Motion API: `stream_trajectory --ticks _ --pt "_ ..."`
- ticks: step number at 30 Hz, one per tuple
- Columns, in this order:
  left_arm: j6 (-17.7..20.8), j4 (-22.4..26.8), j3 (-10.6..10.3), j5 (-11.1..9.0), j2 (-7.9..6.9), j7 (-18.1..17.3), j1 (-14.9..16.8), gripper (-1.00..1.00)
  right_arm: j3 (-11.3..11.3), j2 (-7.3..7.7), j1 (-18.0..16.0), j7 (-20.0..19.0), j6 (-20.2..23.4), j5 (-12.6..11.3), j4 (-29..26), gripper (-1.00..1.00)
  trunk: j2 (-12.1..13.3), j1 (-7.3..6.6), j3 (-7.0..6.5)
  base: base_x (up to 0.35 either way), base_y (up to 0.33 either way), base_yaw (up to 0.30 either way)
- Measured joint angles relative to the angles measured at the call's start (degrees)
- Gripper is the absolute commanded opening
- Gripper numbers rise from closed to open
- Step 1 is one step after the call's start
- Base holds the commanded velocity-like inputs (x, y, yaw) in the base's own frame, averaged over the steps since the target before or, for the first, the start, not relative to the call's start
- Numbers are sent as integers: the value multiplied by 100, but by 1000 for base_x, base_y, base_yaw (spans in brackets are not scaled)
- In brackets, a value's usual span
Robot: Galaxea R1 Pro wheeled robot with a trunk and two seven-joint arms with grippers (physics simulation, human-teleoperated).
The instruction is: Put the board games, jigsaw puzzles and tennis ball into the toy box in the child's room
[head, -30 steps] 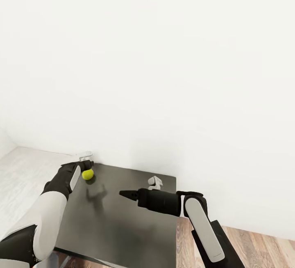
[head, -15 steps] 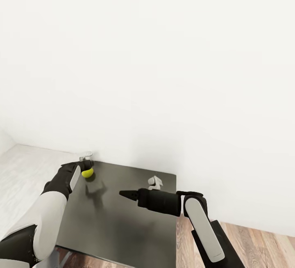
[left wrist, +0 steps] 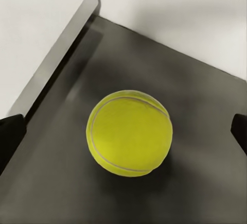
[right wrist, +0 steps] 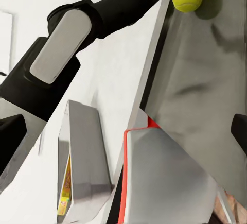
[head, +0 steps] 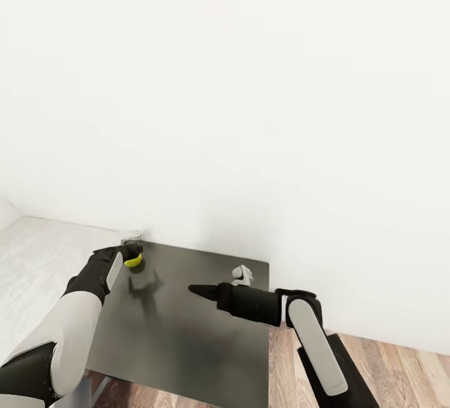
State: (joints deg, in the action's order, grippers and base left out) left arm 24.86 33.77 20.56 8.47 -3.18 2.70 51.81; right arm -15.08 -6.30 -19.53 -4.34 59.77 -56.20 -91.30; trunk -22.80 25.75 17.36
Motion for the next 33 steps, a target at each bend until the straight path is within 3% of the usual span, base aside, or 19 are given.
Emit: stream_trajectory --ticks 3,9,13,17,28,33 --pt "0 0 0 0 -1 0 1 100 302 125 1 -405 2 -35 -1 100 0 0 23 0 0 0" --pt "0 0 -1 0 -2 0 1 100 884 686 29 -2124 16 -39 -2 100 -1 0 57 0 0 22" --pt "0 0 -1 0 -2 0 1 100 1090 832 73 -2699 15 -21 -2 100 -1 0 63 0 0 7" --pt "0 0 -1 0 -2 0 1 100 1171 850 91 -2872 9 24 -2 100 -1 0 64 0 0 1" --pt "0 0 -1 0 -2 0 0 100 1174 815 98 -2831 -27 45 -2 100 -1 0 64 0 0 0" --pt "0 0 -1 0 -2 0 0 100 1149 827 102 -2846 -357 58 -2 100 -1 0 65 1 0 0"
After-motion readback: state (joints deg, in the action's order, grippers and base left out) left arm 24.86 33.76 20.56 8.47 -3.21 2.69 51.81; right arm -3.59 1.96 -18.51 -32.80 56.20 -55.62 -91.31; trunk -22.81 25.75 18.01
